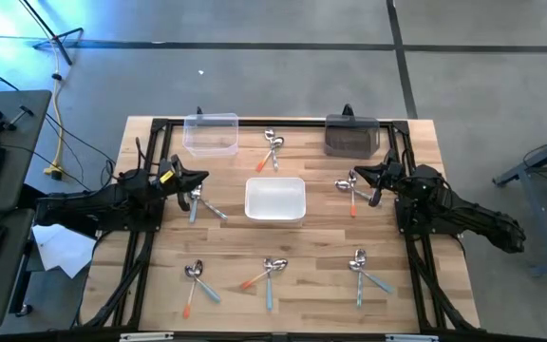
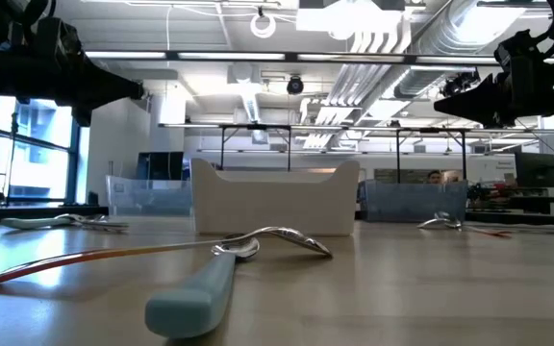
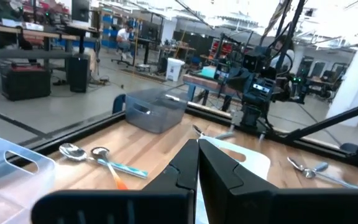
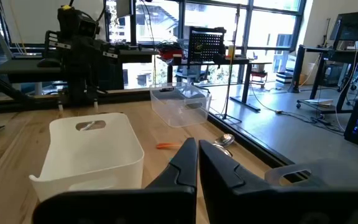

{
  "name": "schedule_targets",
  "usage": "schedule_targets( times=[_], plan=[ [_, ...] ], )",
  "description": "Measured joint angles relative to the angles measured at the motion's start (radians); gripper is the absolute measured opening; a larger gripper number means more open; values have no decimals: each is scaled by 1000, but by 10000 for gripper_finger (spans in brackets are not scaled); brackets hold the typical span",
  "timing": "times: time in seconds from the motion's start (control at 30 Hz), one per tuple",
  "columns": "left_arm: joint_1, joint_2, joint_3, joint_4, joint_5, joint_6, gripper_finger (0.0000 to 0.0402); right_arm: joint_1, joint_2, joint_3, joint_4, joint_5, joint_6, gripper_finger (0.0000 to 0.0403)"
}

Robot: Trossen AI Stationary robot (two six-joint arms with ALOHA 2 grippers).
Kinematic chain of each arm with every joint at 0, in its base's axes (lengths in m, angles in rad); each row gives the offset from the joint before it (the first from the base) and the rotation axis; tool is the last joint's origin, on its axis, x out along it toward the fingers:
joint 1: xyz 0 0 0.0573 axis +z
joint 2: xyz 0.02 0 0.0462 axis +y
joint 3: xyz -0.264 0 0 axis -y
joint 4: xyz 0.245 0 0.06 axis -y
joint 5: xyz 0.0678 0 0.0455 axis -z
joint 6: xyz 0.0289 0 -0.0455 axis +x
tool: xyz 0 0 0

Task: Sort silverware by color (type)
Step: Put the blue patterned spoon into the black bin

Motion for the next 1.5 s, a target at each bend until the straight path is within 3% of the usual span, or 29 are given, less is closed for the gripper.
schedule_targets(
  times=[0.33, 0.7, 0.9, 1.13, 1.33, 1.5],
  plan=[
    [0, 0, 0, 25, 0, 17, 3, -2, 0, 0, 23, 45, 0, 0],
    [-1, 0, 0, 21, 98, 15, 3, -2, 0, 0, 223, 22, 64, 0],
    [0, 0, 0, 12, 108, -50, 3, -2, 7, 11, 232, -20, 128, 0],
    [-1, 0, 0, 33, 134, 20, 3, -2, 134, 135, 35, 40, 172, 0],
    [-1, 0, 0, 38, 134, 60, 3, -2, 369, 368, -383, 83, 260, 1],
    [-1, 0, 0, 37, 134, 51, 3, -2, 591, 497, -577, 39, 317, 32]
  ],
)
